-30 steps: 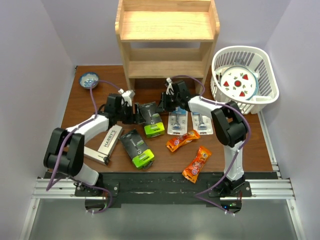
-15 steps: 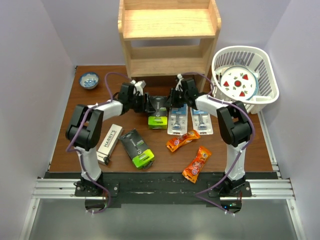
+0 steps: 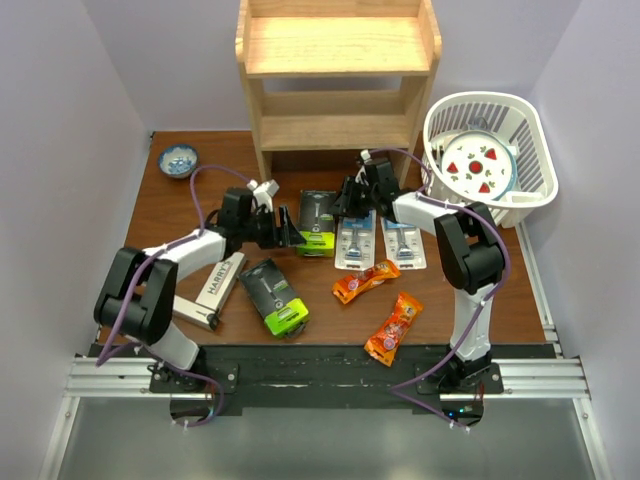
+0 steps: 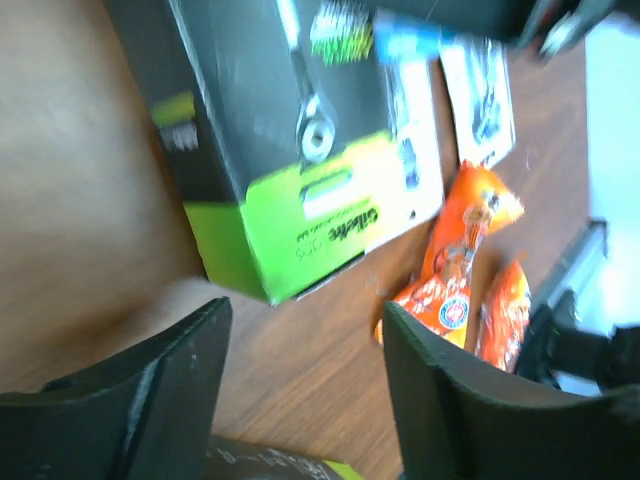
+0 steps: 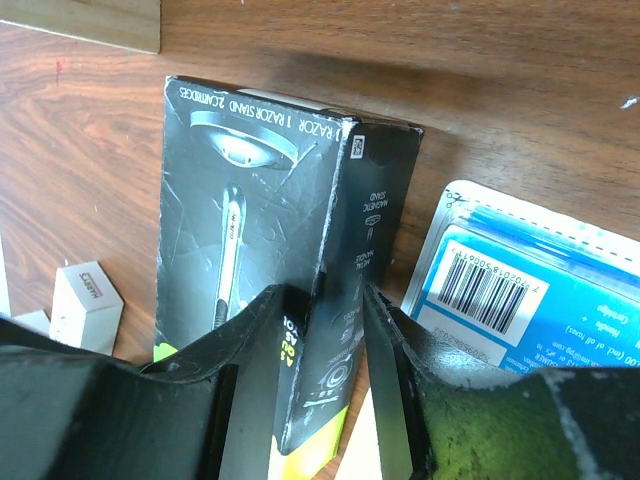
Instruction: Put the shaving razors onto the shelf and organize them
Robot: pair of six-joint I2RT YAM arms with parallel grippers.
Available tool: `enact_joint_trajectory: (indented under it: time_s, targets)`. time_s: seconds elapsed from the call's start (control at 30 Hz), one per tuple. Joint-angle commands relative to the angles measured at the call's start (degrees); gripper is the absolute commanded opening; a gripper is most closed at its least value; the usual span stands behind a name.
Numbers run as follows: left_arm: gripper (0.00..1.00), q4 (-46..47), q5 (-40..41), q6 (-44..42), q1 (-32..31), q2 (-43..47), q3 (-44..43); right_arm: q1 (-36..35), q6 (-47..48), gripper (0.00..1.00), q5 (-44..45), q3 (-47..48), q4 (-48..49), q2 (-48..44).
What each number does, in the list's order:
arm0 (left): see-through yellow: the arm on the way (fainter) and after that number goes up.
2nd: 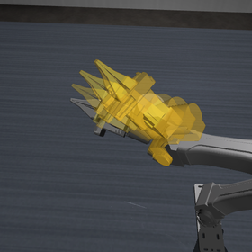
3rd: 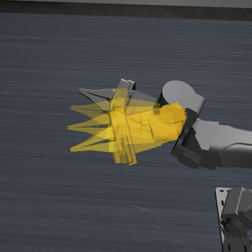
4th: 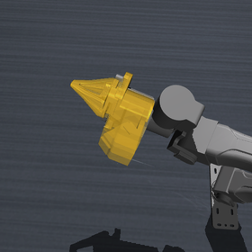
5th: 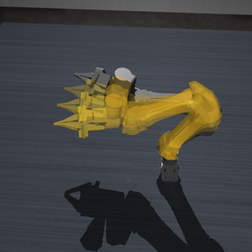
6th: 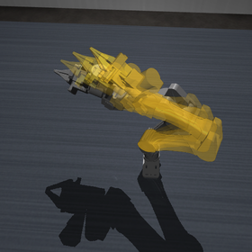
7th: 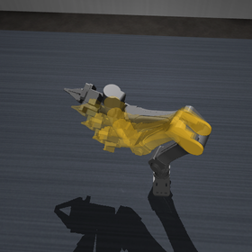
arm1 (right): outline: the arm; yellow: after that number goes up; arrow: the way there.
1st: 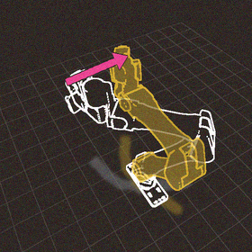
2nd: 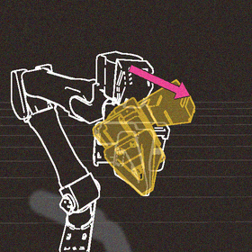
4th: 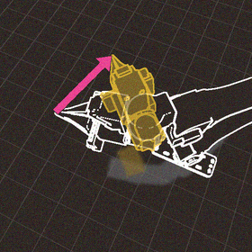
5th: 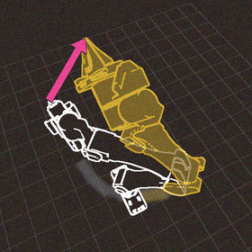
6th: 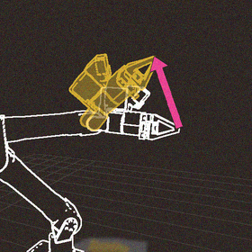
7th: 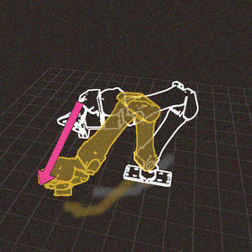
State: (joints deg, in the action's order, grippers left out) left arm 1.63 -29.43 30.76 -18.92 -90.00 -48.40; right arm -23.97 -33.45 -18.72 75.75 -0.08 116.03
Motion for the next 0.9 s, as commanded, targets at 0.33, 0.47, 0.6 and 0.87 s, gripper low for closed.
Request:
enact_joint_trajectory:
  time_s: [0.33, 0.47, 0.6, 0.87]
  targets:
    - [0.57, 27.37, -10.12, 17.48, 0.11, -9.66, 12.19, -0.91, -0.03, 0.41, 1.23, -4.47, -5.81, 0.78]
    - [0.57, 32.11, -8.98, 22.48, -0.94, -12.92, 11.84, -0.91, 0.14, 0.41, 1.32, -4.47, -5.81, 0.95]
    - [0.56, 35.11, -8.27, 24.87, -1.38, -15.64, 10.17, -0.99, 0.40, 0.41, 1.58, -4.55, -5.99, 0.78]
    - [0.44, 35.45, -8.36, 25.75, -1.65, -18.90, 8.67, -0.91, -0.12, 0.42, 1.49, -5.26, -5.90, 0.60]
